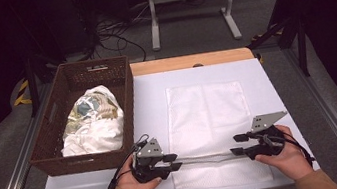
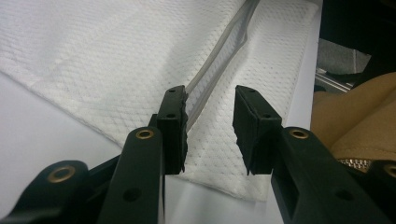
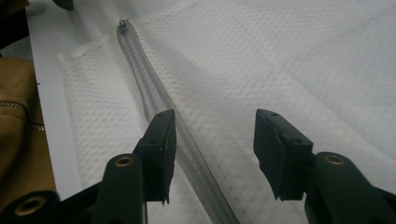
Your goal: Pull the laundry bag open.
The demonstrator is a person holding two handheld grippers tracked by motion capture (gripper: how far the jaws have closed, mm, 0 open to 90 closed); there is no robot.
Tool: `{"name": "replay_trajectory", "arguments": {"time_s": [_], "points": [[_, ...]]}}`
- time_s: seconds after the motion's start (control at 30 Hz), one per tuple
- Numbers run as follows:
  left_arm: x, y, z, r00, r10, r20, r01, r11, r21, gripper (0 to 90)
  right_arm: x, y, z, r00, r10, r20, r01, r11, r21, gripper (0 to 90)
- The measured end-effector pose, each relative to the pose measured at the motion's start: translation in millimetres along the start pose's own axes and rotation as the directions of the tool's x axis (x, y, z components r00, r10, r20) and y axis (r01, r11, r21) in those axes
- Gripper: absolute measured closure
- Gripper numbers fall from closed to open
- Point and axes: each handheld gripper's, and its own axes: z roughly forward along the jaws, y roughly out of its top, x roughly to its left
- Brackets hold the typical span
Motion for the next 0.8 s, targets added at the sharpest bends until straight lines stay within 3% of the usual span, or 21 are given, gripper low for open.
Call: {"name": "replay_trajectory", "arguments": {"time_s": [0.27, 0.8], "points": [[1.7, 0.0, -0.4, 1.0, 0.0, -0.007, 0.0, 1.0, -0.003, 65.3, 7.3, 8.1, 20.5, 0.9975, -0.07, -0.011, 0.07, 0.998, 0.01, 42.2], [1.5, -0.1, 0.7, 0.9999, -0.005, -0.01, 0.005, 1.0, -0.001, 64.6, 12.0, 12.4, 46.3, 0.9905, -0.134, -0.03, 0.135, 0.989, 0.056, 40.5]]}}
